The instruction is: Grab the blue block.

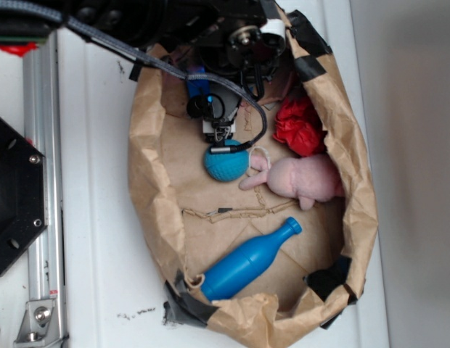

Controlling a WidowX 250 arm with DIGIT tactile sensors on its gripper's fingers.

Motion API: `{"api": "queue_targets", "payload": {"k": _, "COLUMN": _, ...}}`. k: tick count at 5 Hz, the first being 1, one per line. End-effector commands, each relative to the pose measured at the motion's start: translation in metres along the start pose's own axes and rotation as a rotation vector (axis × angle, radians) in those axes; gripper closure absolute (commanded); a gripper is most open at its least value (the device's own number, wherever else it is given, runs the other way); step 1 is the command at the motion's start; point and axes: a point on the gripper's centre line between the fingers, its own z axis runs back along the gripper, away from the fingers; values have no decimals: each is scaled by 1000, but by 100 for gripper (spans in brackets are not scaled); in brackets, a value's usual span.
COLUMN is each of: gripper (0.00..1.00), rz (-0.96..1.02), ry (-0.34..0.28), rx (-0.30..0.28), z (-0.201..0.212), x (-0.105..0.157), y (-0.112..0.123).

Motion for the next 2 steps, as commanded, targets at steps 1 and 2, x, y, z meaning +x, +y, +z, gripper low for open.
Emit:
{"api": "queue_targets", "payload": {"k": 1, "gripper": 100, "rz": 24, "ry": -4, "rx": 25, "z": 0, "x": 3, "y": 1}}
{"api": "queue_targets", "payload": {"k": 2, "gripper": 100, "rz": 25, "ry": -6, "rx": 12, "z": 1, "x": 1, "y": 2}}
